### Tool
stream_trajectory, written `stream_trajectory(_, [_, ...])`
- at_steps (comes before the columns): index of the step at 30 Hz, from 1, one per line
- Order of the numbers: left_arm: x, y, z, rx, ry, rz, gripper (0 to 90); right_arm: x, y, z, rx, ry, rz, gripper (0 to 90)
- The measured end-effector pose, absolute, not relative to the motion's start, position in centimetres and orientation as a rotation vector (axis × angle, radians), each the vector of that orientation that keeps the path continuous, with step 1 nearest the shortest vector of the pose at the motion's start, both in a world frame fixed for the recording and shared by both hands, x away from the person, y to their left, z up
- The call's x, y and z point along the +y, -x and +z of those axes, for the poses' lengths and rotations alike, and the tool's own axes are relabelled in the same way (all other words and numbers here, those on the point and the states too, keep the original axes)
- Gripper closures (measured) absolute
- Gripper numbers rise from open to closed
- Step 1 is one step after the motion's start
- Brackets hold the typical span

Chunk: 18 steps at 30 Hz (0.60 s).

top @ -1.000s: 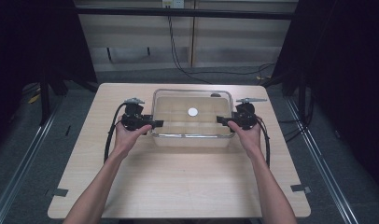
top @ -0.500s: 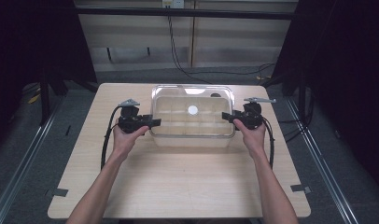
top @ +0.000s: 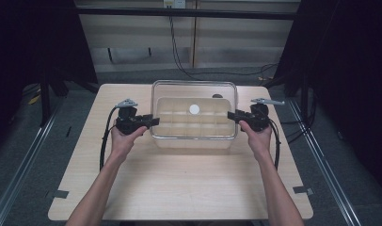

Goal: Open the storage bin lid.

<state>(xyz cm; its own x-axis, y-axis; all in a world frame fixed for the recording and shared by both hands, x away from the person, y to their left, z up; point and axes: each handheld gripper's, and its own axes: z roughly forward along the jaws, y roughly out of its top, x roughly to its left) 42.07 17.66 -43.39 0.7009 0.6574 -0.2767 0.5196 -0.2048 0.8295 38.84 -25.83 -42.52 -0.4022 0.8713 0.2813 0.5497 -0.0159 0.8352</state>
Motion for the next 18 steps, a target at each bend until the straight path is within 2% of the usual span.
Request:
stream_trajectory(4, [17.9, -41.8, -43.0, 0.907, -1.854, 0.172, 62.4, -26.1, -38.3, -42.0, 1.926, -1.475, 1.423, 60.7])
stream_trajectory(18, [18.1, -41.1, -42.4, 0.903, -1.839, 0.182, 67.1, -26.4, -37.2, -41.7, 1.867, -1.472, 1.486, 66.0])
